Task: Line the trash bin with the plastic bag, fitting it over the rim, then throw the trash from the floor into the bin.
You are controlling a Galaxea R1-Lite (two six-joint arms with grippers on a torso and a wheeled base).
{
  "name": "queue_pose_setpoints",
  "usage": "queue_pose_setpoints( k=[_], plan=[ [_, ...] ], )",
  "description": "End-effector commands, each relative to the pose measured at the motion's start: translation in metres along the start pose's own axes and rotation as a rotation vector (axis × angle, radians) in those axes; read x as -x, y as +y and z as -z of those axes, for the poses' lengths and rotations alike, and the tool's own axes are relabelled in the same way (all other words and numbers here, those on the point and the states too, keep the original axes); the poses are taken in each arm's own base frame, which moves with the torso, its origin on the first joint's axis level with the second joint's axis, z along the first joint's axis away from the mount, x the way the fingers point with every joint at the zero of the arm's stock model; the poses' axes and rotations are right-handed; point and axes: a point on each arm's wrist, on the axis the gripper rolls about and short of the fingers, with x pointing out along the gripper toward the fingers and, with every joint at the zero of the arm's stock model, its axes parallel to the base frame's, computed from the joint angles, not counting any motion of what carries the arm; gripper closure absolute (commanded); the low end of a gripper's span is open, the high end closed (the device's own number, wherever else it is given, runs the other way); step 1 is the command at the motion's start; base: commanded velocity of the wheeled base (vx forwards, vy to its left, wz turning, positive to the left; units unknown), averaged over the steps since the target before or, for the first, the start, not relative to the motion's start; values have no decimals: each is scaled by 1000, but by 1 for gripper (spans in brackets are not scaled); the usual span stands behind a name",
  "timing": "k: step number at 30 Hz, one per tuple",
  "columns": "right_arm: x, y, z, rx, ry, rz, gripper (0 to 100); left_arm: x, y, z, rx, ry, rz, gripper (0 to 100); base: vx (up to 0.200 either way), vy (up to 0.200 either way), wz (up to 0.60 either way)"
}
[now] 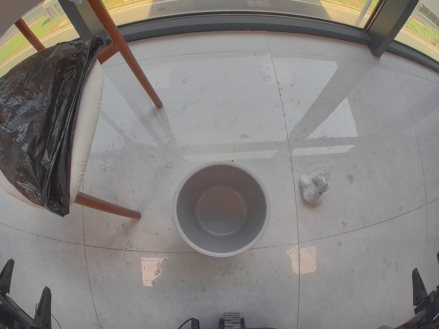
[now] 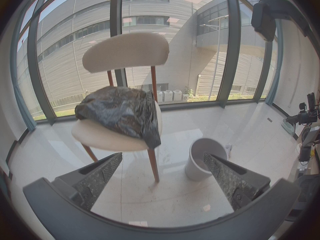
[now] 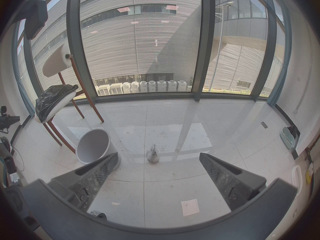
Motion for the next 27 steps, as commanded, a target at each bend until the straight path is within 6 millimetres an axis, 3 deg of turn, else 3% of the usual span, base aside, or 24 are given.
queue_pose_setpoints(
  k=[1, 7, 10, 12, 18, 27],
  plan=[
    [0, 0, 5, 0, 4, 0, 0, -3, 2, -28, -23, -25, 24, 0, 0, 0, 0],
    [0, 0, 5, -1, 4, 0, 0, -50, 12, -84, -8, 93, 36, 0, 0, 0, 0],
    [0, 0, 5, -1, 4, 0, 0, -68, 15, -97, -1, 126, 40, 0, 0, 0, 0],
    [0, 0, 5, -1, 4, 0, 0, -92, 19, -112, 2, 149, 54, 0, 0, 0, 0],
    [0, 0, 5, -1, 4, 0, 0, -143, 24, -132, 3, 143, 105, 0, 0, 0, 0],
    [0, 0, 5, -1, 4, 0, 0, -213, 32, -146, -4, 140, 97, 0, 0, 0, 0]
  ],
)
